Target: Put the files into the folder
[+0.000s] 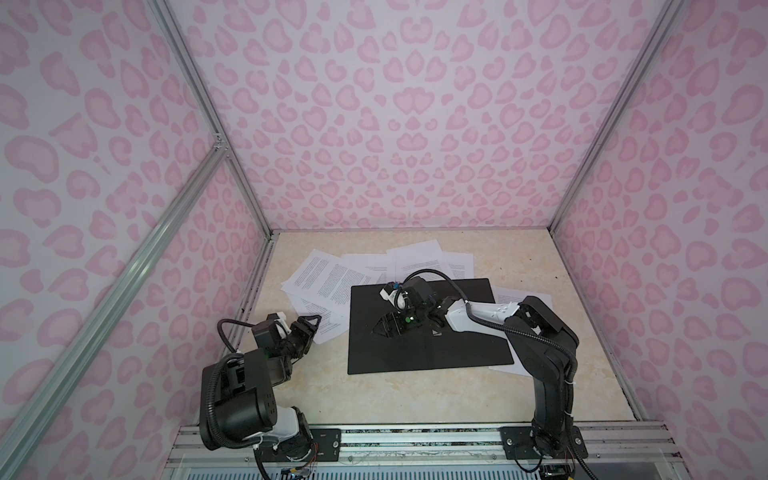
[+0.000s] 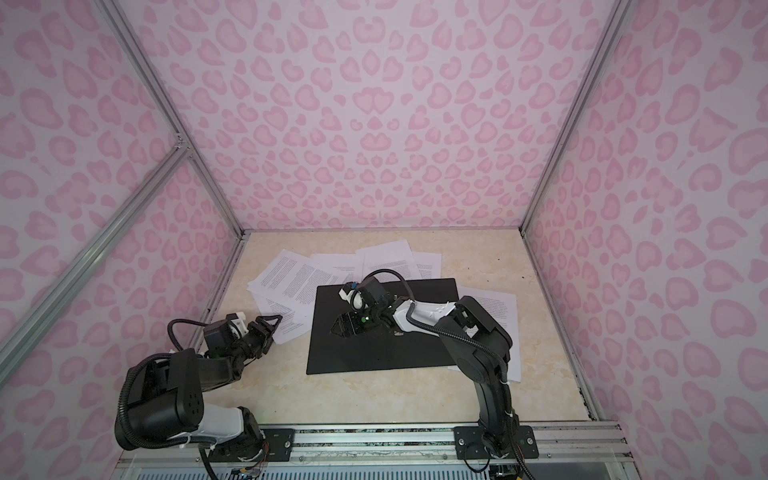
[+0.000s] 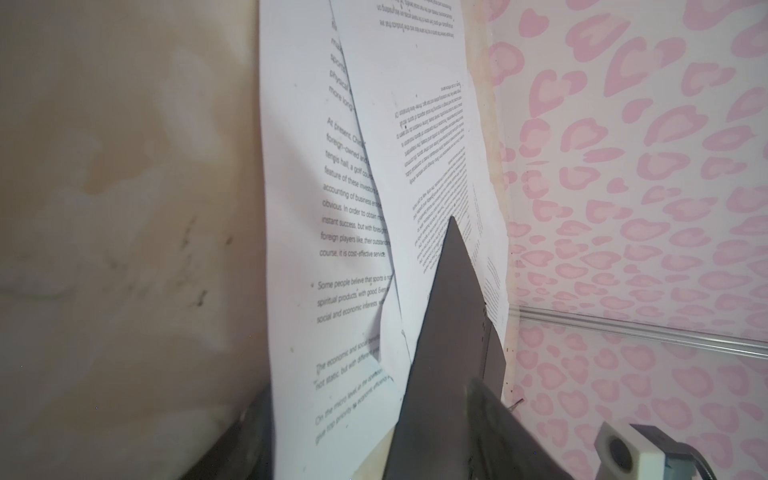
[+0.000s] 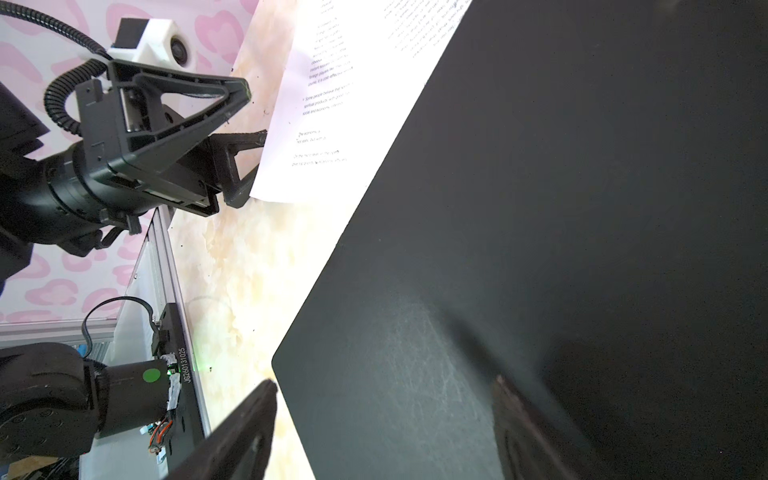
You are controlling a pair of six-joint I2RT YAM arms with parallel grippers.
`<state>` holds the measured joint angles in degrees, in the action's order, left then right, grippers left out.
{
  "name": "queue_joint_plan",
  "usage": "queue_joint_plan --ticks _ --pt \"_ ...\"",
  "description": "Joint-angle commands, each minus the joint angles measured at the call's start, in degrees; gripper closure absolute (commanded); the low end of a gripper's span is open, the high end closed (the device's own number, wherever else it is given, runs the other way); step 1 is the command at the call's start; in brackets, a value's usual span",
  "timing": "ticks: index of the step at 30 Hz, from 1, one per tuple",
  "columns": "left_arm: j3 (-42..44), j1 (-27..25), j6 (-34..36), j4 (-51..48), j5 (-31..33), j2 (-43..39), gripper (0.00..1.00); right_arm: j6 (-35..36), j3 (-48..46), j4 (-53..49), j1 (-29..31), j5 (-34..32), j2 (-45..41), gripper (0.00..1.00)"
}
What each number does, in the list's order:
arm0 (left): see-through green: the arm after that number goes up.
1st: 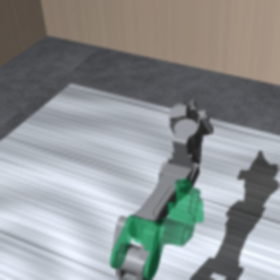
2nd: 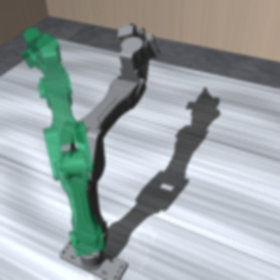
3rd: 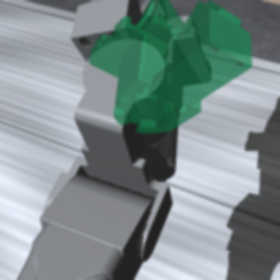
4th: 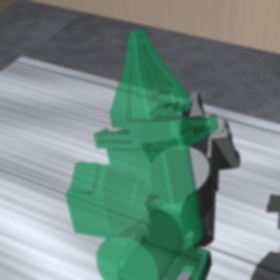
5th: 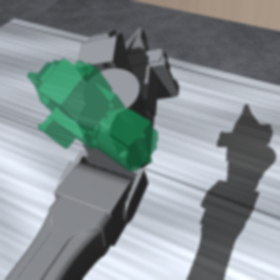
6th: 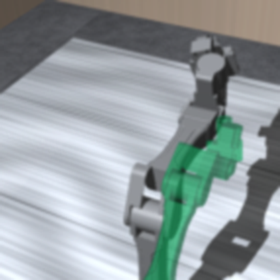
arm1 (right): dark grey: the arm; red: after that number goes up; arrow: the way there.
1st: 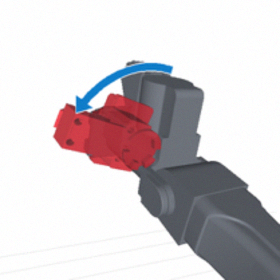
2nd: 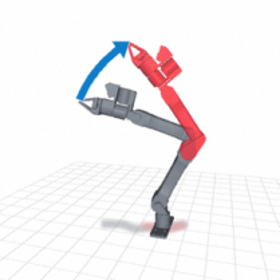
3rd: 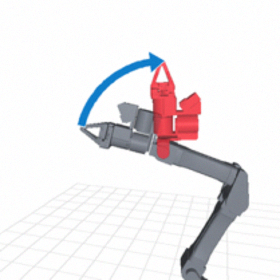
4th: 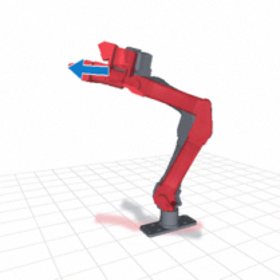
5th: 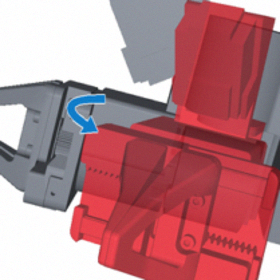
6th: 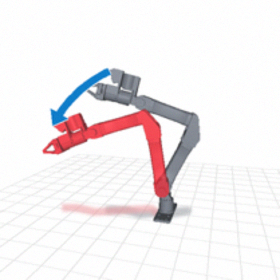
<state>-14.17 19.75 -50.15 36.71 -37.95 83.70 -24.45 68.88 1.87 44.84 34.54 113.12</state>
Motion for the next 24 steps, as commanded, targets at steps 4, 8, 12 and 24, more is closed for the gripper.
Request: queue_joint_plan --ticks 4,8,12,24 --pt "0.0 -1.0 -4.1 6.6 1.6 3.8 0.33 -0.1 -0.3 0.4 0.0 0.5 0.4 0.18" --pt "-0.2 -1.6 -5.1 8.9 1.9 6.0 0.37 0.0 -0.3 0.4 0.0 0.4 0.4 0.17" --pt "-0.2 -1.6 -6.2 11.5 1.7 8.5 0.45 0.2 -0.3 0.4 0.0 0.3 0.4 0.17" --pt "0.6 -1.6 -5.2 6.7 3.4 3.1 0.77 0.2 -0.1 0.0 -0.1 -0.2 0.6 0.17"
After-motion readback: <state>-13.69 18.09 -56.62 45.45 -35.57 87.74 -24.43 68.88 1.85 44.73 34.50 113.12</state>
